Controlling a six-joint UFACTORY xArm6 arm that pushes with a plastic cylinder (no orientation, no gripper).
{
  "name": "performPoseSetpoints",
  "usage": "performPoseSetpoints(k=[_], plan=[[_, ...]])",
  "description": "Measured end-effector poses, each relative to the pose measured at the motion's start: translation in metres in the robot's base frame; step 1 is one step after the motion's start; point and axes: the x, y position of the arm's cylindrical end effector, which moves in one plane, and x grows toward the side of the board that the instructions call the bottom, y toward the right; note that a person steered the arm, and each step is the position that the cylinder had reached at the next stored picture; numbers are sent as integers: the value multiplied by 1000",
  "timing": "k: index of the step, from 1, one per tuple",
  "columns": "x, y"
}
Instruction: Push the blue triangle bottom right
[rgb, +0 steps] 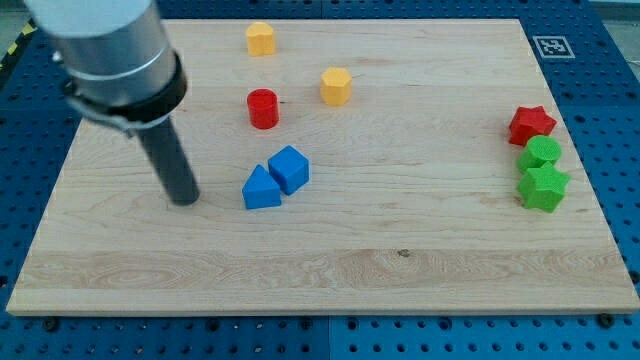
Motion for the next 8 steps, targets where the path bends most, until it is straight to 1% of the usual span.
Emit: performPoseSetpoints(k=[2,4,5,6,8], plan=[[25,71],[11,78],[11,89],[16,119],[23,148]])
